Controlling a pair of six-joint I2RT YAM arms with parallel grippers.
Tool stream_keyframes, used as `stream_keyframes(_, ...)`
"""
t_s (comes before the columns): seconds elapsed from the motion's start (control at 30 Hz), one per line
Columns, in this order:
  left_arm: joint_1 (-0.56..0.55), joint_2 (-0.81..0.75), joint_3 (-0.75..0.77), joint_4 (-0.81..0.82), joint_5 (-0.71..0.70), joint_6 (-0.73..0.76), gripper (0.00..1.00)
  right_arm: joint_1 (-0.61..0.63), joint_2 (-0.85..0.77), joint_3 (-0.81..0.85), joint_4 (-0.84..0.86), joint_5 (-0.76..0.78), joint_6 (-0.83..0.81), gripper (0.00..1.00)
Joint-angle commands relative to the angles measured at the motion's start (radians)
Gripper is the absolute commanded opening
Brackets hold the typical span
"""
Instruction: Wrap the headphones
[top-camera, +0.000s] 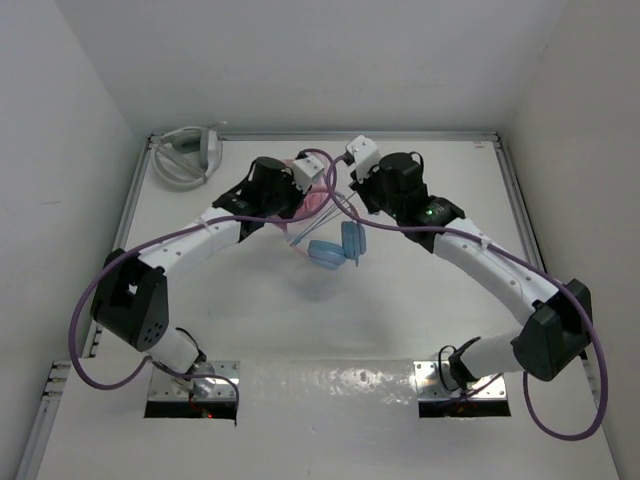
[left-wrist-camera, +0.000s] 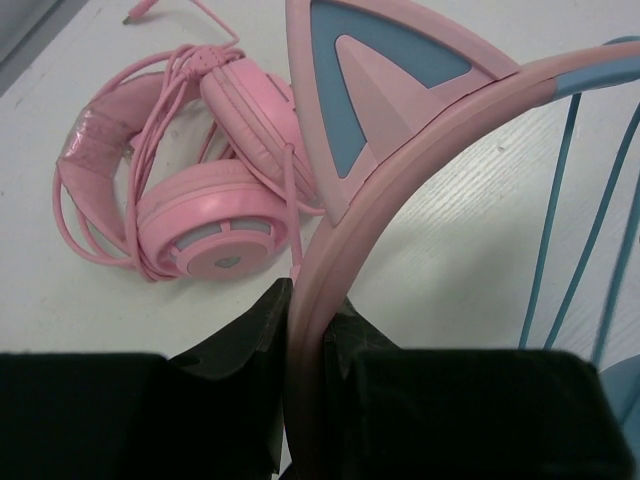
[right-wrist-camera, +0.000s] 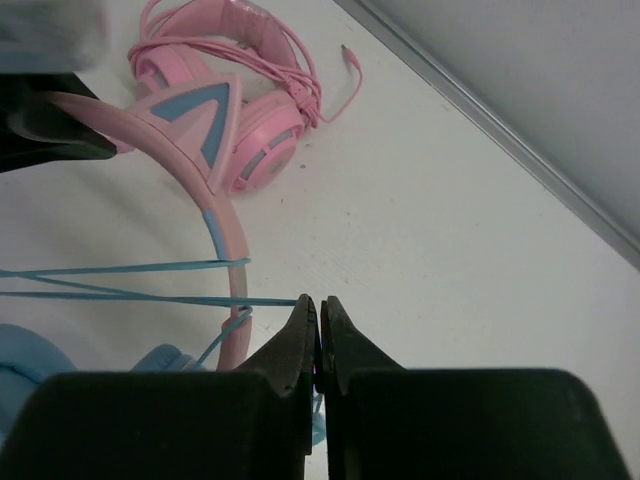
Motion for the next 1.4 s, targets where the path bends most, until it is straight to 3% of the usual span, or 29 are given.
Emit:
stream_keyframes(0.0,0.006,-0.075,0.035,-0.071,0.046,0.056,0.00,-0.112,-0.013,-0.002,0.171,0.032,0.027,0.00)
stream_keyframes(0.2,0.008,-0.098,0.042,-0.138,0.088,0.067,0.00,-0.193,0.031,-0.019,0.245,-0.059,0.007,0.00)
stream_keyframes(0.5,0.008,-0.107,0.123,-0.261,0.270,0.021,0.00,-0.215,0.039,-0.255,0.464,-0.316,0.052,0.00)
stream_keyframes(0.67,0.008,-0.103,0.197,-0.307,0.266,-0.017,0.00,-0.218,-0.007,-0.363,0.540,-0.341,0.115,0.05)
stream_keyframes(0.8,0.008,-0.097,0.234,-0.329,0.230,-0.058,0.00,-0.216,-0.116,-0.415,0.541,-0.266,0.152,0.27)
stream_keyframes(0.83,0.008,-0.092,0.237,-0.326,0.215,-0.068,0.00,-0.218,-0.143,-0.421,0.534,-0.225,0.188,0.38)
stream_keyframes(0.9,0.008,-0.088,0.234,-0.315,0.201,-0.089,0.00,-0.218,-0.226,-0.424,0.477,-0.182,0.208,0.51)
stream_keyframes(0.93,0.008,-0.080,0.229,-0.300,0.195,-0.097,0.00,-0.218,-0.254,-0.421,0.451,-0.150,0.228,0.66)
stream_keyframes(1.03,0.006,-0.061,0.229,-0.274,0.149,-0.120,0.00,-0.216,-0.361,-0.401,0.356,-0.068,0.260,0.75)
stream_keyframes(1.07,0.006,-0.057,0.231,-0.267,0.140,-0.125,0.00,-0.216,-0.384,-0.398,0.336,-0.053,0.265,0.57)
stream_keyframes(1.13,0.006,-0.046,0.234,-0.246,0.103,-0.135,0.00,-0.201,-0.418,-0.372,0.270,-0.048,0.302,0.08)
stream_keyframes(1.17,0.006,-0.043,0.237,-0.238,0.094,-0.141,0.00,-0.192,-0.414,-0.342,0.241,-0.048,0.311,0.02)
stream_keyframes(1.2,0.006,-0.040,0.242,-0.234,0.083,-0.151,0.00,-0.177,-0.403,-0.323,0.187,-0.059,0.311,0.04)
stream_keyframes(1.23,0.006,-0.032,0.243,-0.223,0.068,-0.155,0.00,-0.148,-0.377,-0.309,0.159,-0.074,0.317,0.14)
stream_keyframes(1.3,0.006,-0.020,0.248,-0.215,0.049,-0.171,0.00,-0.102,-0.349,-0.289,0.138,-0.108,0.314,0.45)
stream_keyframes(1.37,0.006,-0.014,0.249,-0.206,0.019,-0.178,0.00,-0.006,-0.306,-0.280,0.144,-0.085,0.287,0.66)
